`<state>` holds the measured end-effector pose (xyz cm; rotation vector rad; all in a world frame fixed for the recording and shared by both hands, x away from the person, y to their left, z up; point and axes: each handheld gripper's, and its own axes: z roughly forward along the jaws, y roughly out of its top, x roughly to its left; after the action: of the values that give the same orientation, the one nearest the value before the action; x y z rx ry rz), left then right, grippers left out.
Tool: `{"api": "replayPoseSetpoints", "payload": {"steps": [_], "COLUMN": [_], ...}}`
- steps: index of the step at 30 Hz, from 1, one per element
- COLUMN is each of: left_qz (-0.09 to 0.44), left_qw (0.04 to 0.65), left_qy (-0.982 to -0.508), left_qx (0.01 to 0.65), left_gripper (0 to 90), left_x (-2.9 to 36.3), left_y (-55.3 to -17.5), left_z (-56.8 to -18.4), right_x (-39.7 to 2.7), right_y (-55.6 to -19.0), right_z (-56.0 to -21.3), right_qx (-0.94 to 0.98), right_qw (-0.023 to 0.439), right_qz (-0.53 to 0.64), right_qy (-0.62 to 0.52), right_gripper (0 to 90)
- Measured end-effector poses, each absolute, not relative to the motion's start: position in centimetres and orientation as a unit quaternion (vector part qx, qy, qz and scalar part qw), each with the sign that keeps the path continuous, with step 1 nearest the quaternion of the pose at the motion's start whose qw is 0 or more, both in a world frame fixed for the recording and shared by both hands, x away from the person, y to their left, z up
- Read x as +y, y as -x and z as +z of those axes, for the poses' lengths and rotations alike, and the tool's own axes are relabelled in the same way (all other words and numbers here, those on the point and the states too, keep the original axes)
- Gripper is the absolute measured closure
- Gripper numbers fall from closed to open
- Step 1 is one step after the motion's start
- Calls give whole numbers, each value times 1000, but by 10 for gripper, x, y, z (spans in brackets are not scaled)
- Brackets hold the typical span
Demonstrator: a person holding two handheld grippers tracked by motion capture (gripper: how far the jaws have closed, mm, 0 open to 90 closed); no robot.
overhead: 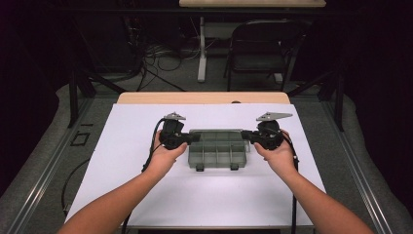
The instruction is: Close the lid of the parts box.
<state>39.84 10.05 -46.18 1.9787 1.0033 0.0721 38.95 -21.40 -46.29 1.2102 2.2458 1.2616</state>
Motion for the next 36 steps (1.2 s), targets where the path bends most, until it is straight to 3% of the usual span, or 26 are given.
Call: {"api": "replayPoseSetpoints", "payload": {"steps": [5,11,21,36], "left_qz": [29,29,16,5], "left_qw": [447,445,441,437], "left_qy": [-796,-796,-801,-802], "left_qx": [407,409,404,407], "left_gripper": [894,899,900,900], "left_x": [103,103,101,100], "left_y": [-398,-397,-393,-388], "left_z": [-464,-467,-476,-496], "right_x": [-232,-246,-239,-233], "right_y": [-382,-376,-367,-361], "right_z": [-469,-489,-503,-523], "right_qx": [773,772,785,790], "right_qw": [166,146,117,108], "right_qz": [427,418,417,419], "right_qy": [-439,-457,-443,-434], "right_gripper": [890,900,900,900]}}
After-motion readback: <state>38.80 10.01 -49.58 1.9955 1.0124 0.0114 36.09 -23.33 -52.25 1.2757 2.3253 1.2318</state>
